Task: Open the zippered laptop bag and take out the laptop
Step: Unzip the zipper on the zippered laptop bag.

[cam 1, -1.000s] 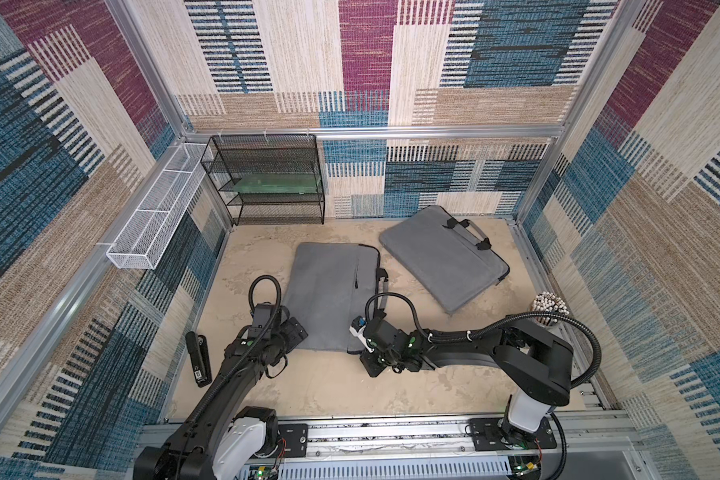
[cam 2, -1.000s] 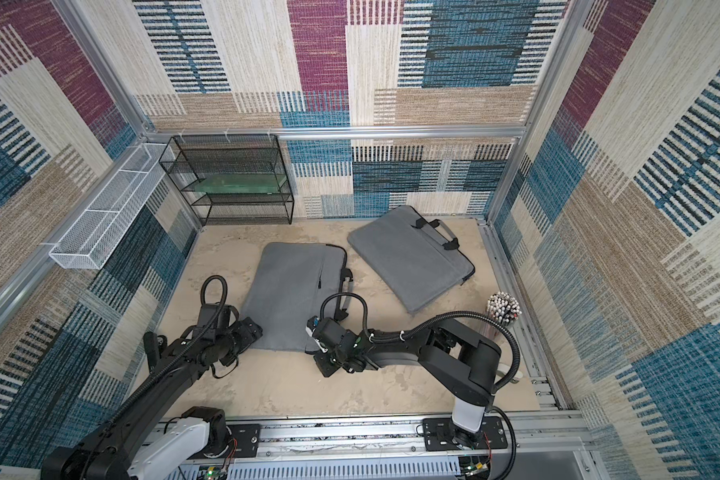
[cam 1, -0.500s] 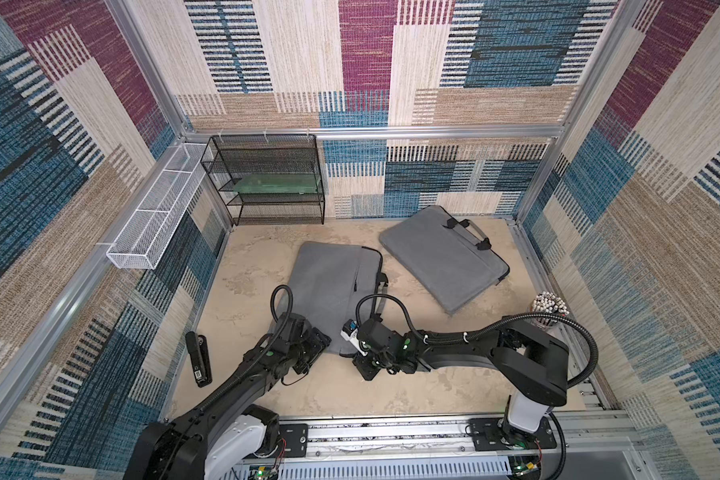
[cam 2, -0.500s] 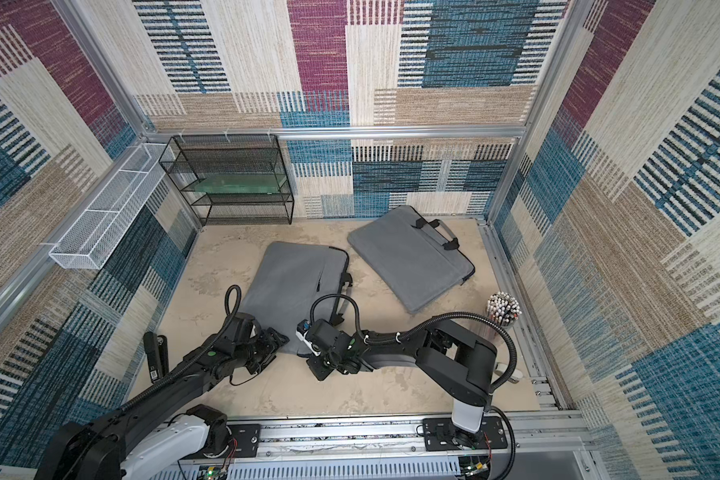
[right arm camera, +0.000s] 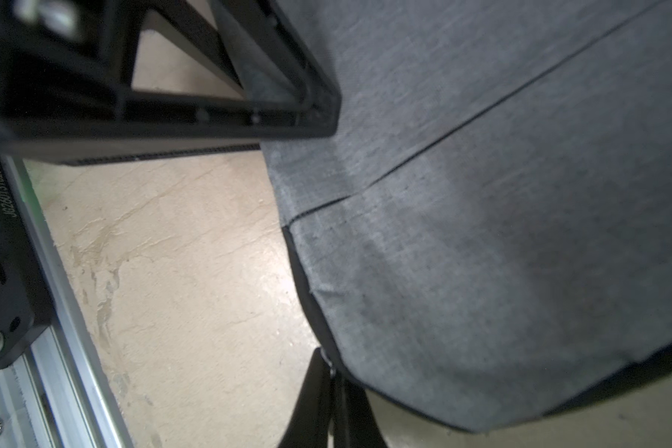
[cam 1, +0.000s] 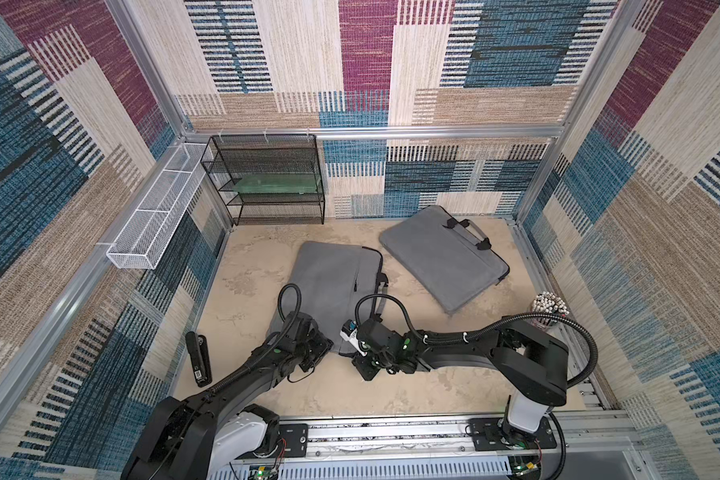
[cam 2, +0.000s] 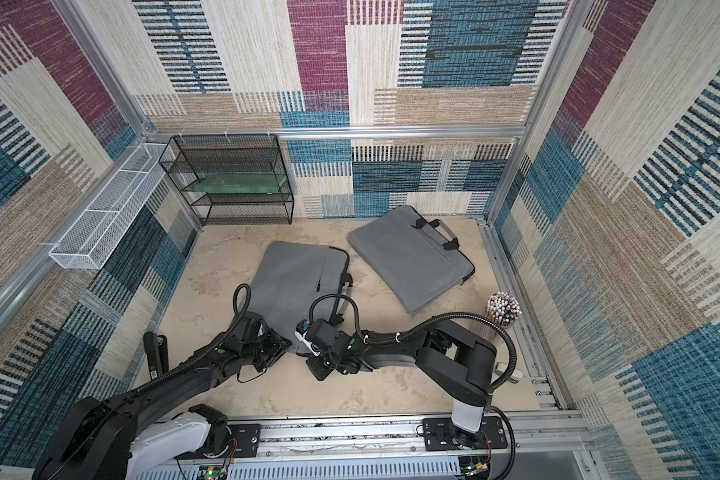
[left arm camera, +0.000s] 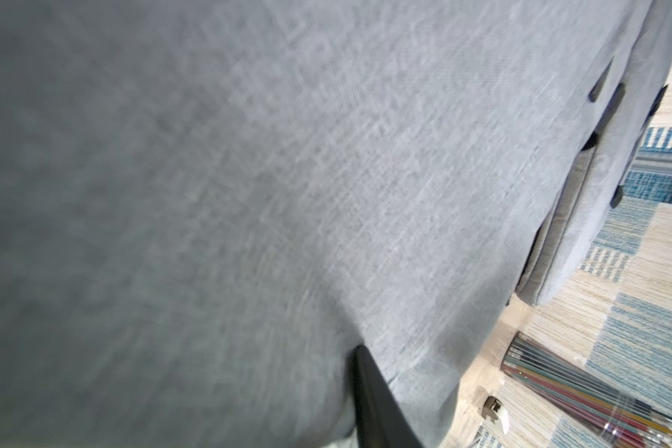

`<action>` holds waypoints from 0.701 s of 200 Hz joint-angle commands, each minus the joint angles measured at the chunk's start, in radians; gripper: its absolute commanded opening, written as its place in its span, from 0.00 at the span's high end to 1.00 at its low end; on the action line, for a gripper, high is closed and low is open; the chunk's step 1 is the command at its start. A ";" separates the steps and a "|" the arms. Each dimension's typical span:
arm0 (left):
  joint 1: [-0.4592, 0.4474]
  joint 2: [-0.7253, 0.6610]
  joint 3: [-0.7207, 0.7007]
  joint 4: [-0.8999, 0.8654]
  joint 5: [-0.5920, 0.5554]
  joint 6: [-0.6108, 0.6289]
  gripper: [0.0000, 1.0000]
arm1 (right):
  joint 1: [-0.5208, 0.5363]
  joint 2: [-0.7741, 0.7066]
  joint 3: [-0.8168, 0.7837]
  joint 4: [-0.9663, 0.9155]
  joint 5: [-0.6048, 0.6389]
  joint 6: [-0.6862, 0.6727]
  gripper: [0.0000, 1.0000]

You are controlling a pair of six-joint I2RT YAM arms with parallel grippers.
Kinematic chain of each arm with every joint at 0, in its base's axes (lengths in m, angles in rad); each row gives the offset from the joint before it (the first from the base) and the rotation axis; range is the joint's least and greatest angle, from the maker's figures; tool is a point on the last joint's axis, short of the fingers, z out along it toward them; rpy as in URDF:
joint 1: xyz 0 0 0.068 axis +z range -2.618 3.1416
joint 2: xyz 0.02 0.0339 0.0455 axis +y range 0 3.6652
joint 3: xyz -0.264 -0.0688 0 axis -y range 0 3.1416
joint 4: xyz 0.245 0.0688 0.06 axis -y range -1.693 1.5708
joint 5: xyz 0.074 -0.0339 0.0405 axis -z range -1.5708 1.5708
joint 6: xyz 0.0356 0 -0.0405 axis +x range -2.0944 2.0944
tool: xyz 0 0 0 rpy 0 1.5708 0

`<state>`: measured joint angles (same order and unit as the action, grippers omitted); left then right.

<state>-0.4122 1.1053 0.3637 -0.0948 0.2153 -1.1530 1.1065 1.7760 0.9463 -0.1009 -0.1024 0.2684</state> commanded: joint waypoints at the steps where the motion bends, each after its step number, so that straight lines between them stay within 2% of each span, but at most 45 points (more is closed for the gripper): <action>1: 0.000 0.002 -0.010 0.001 -0.033 -0.017 0.77 | -0.002 -0.006 0.000 0.026 -0.008 0.003 1.00; 57: 0.000 0.014 0.006 -0.033 -0.037 -0.002 0.95 | -0.020 -0.010 -0.003 0.018 -0.004 0.023 1.00; 93: 0.000 0.021 0.007 -0.042 -0.040 0.001 1.00 | -0.032 -0.019 -0.009 0.013 0.000 0.029 1.00; 140: 0.000 0.038 0.014 -0.060 -0.050 0.010 1.00 | -0.038 -0.026 -0.015 0.003 0.010 0.037 1.00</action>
<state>-0.4129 1.1328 0.3775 -0.0731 0.2131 -1.1728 1.0710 1.7596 0.9352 -0.1017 -0.1040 0.2886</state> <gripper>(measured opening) 0.074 0.083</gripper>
